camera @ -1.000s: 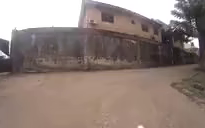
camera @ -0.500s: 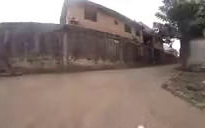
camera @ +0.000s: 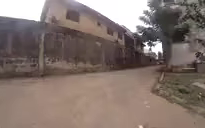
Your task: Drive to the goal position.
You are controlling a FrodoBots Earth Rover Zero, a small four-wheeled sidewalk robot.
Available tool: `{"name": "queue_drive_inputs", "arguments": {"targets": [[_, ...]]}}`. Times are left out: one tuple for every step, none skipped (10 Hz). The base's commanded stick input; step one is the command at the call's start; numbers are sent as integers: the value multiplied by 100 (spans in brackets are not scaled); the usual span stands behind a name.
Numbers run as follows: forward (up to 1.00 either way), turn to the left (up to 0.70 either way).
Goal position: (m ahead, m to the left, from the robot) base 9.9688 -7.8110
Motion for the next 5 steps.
{"name": "queue_drive_inputs", "arguments": {"targets": [[100,-27],[100,-27],[100,-27],[100,-9],[100,0]]}}
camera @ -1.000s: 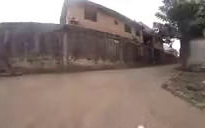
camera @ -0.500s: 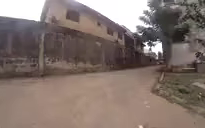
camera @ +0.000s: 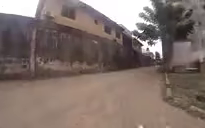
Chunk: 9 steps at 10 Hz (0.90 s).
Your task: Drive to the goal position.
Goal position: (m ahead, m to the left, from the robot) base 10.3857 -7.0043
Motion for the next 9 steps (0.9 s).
{"name": "queue_drive_inputs", "arguments": {"targets": [[100,0],[100,0],[100,-14],[100,-27],[100,-27],[100,-27],[100,-27],[100,-27],[100,-27]]}}
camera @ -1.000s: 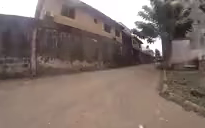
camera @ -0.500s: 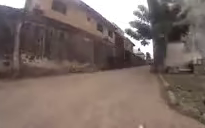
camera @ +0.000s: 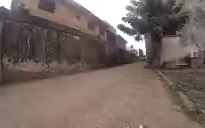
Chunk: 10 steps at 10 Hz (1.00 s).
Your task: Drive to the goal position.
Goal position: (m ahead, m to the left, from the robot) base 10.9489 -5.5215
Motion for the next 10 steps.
{"name": "queue_drive_inputs", "arguments": {"targets": [[100,-27],[100,-21],[100,-3],[100,0],[100,0],[100,0],[100,0],[100,0],[100,0],[100,0]]}}
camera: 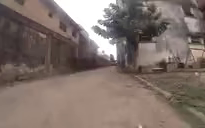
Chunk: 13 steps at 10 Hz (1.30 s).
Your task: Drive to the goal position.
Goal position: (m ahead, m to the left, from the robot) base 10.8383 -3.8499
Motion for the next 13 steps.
{"name": "queue_drive_inputs", "arguments": {"targets": [[100,0],[100,0],[100,0],[100,0],[100,0],[100,0],[100,0],[100,0],[100,0],[100,0],[100,0],[100,0],[100,0]]}}
